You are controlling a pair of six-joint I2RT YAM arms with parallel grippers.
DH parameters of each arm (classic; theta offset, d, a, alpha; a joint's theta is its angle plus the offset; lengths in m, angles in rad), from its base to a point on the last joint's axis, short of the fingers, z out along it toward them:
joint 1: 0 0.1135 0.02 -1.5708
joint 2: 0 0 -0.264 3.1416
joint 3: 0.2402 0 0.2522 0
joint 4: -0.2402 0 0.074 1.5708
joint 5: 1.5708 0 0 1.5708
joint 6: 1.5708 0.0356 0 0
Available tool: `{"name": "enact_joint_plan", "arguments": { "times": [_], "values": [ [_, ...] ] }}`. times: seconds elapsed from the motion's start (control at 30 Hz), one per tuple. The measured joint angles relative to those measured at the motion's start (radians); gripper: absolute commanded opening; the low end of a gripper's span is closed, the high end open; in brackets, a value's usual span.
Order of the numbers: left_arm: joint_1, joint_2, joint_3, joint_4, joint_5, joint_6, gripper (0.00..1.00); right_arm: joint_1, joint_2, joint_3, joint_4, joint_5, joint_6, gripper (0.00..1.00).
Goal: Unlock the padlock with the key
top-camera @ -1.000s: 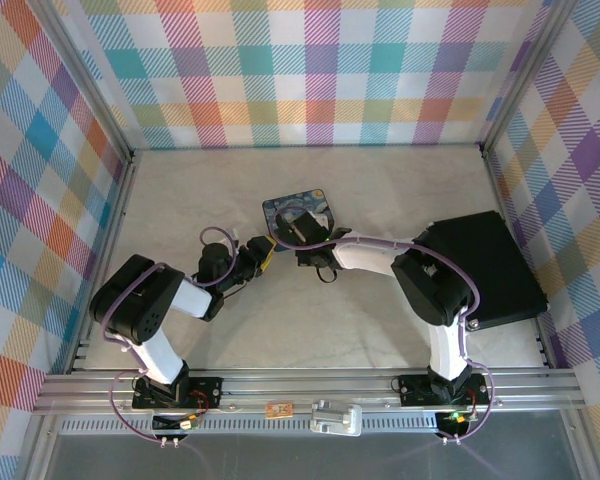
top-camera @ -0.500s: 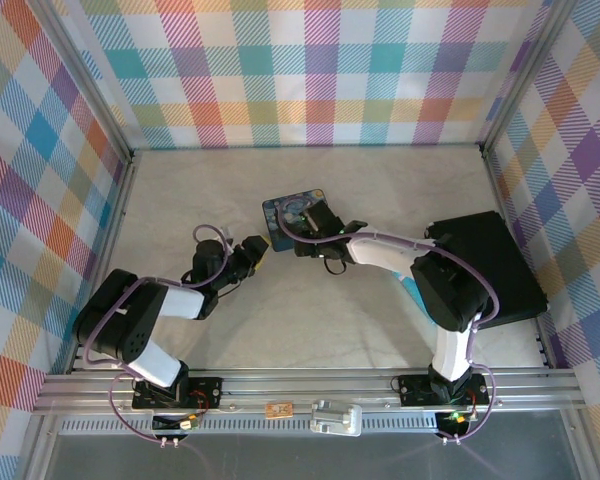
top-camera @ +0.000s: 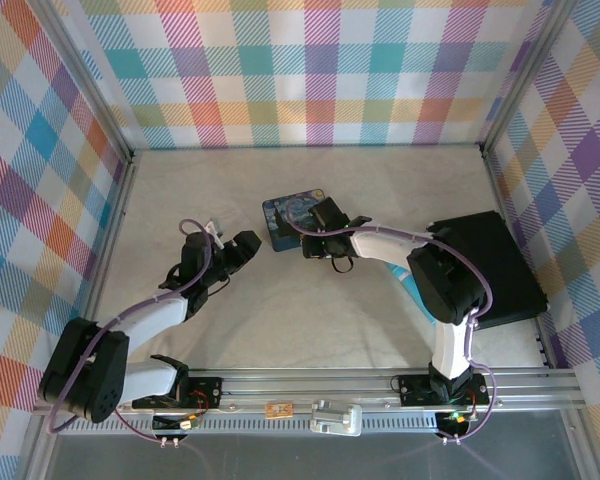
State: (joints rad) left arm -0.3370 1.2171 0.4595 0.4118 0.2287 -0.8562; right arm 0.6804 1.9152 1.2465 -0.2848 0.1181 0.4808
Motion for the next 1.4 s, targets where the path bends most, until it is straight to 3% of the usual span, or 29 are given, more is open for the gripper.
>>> {"name": "enact_joint_plan", "arguments": {
  "times": [0.33,0.97,1.4],
  "values": [
    [0.009,-0.025,0.03,-0.143,-0.04,0.072,0.68,-0.001,0.042,0.022,-0.027,0.016,0.001,0.5],
    [0.013,-0.087,0.03,-0.197,-0.067,0.088,0.69,-0.014,0.079,0.047,0.002,0.027,0.004,0.23],
    [0.013,-0.002,0.029,-0.133,-0.054,0.061,0.68,-0.002,-0.002,-0.047,0.052,-0.022,-0.064,0.21]
  ]
}}
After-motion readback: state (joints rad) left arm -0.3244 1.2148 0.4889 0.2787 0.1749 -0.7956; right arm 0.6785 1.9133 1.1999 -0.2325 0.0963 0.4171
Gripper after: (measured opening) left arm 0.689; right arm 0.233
